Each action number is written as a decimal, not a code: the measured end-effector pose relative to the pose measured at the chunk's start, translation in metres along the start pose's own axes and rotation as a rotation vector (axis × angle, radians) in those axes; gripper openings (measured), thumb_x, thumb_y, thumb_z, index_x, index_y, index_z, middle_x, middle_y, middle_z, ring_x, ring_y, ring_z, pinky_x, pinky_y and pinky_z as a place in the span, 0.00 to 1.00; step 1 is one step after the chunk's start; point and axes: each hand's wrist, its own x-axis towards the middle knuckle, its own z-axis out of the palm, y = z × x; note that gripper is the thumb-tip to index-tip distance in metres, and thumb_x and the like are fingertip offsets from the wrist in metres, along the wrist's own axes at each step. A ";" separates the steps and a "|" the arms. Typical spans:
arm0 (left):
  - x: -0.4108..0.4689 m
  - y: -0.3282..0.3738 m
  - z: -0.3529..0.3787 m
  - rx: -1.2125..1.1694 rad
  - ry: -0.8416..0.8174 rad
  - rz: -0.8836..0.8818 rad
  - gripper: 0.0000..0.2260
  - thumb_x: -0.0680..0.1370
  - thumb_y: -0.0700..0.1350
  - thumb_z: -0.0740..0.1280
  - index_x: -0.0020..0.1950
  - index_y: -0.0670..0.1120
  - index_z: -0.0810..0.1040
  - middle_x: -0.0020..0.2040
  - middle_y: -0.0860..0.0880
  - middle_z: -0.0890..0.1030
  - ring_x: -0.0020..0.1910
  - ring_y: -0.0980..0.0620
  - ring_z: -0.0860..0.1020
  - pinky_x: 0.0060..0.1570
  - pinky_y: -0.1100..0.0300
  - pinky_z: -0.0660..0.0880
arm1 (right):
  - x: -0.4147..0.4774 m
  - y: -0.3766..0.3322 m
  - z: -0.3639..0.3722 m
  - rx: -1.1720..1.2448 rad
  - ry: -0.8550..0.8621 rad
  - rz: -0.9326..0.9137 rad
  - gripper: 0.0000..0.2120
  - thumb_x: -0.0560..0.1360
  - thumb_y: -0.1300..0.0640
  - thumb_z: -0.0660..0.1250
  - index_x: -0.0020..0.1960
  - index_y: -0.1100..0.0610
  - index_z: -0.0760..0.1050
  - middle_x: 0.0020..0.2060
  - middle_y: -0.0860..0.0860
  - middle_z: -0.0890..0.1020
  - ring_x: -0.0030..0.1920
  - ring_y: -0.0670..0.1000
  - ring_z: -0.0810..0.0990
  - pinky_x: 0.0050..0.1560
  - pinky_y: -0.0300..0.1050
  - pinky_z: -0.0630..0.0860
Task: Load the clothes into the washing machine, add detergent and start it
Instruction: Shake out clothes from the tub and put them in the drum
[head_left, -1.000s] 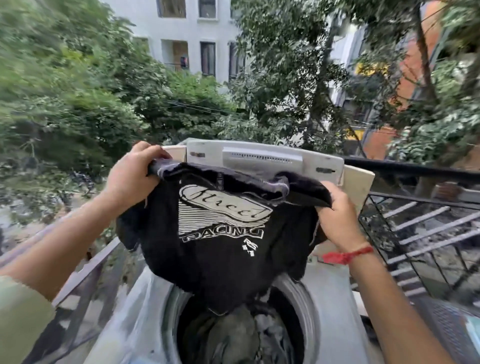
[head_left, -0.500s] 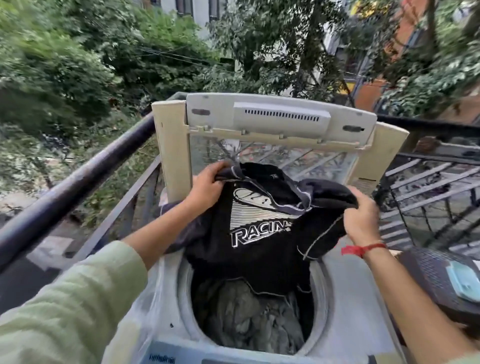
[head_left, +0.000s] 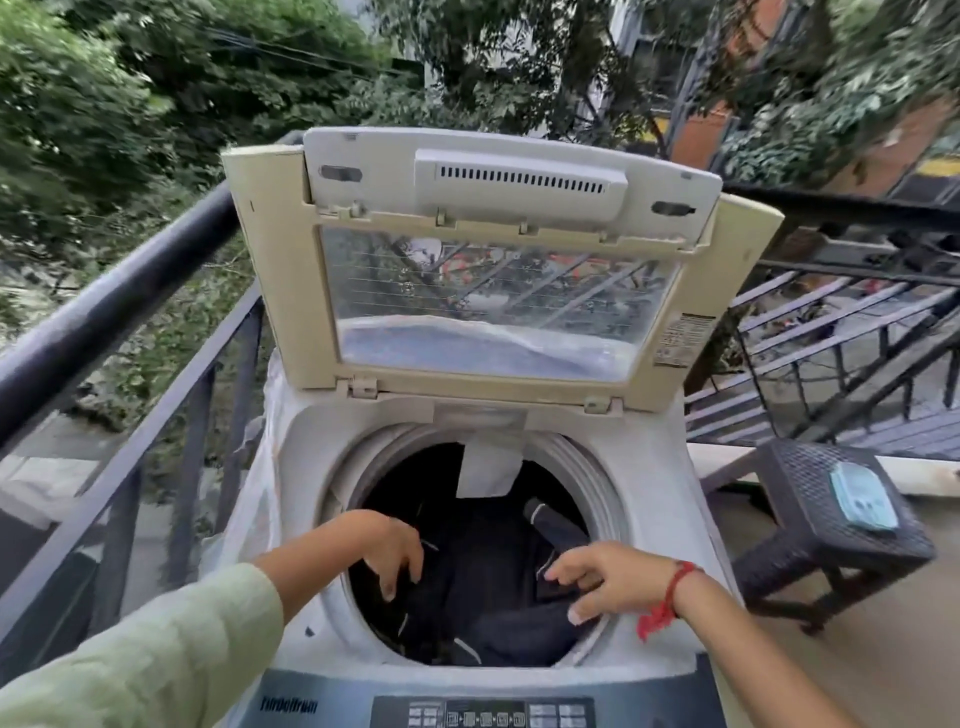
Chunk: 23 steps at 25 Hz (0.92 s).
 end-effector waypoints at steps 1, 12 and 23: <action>-0.003 0.003 -0.003 -0.087 0.072 0.012 0.25 0.74 0.45 0.71 0.70 0.45 0.70 0.67 0.44 0.72 0.64 0.45 0.72 0.64 0.55 0.68 | 0.001 -0.004 0.002 0.024 0.017 0.008 0.23 0.72 0.54 0.70 0.66 0.51 0.70 0.63 0.52 0.75 0.61 0.48 0.75 0.62 0.38 0.70; -0.035 0.147 -0.071 -0.404 0.750 0.488 0.12 0.78 0.47 0.65 0.61 0.49 0.77 0.55 0.58 0.78 0.53 0.61 0.75 0.55 0.70 0.70 | -0.091 0.067 -0.008 0.570 1.098 -0.187 0.12 0.74 0.60 0.68 0.53 0.46 0.76 0.51 0.45 0.81 0.49 0.42 0.80 0.52 0.33 0.74; 0.125 0.395 -0.106 0.325 0.384 0.554 0.16 0.76 0.50 0.63 0.63 0.49 0.74 0.60 0.44 0.76 0.59 0.43 0.74 0.58 0.51 0.70 | -0.168 0.298 0.149 0.963 1.415 0.526 0.13 0.72 0.64 0.69 0.49 0.46 0.75 0.35 0.46 0.80 0.37 0.48 0.78 0.38 0.28 0.70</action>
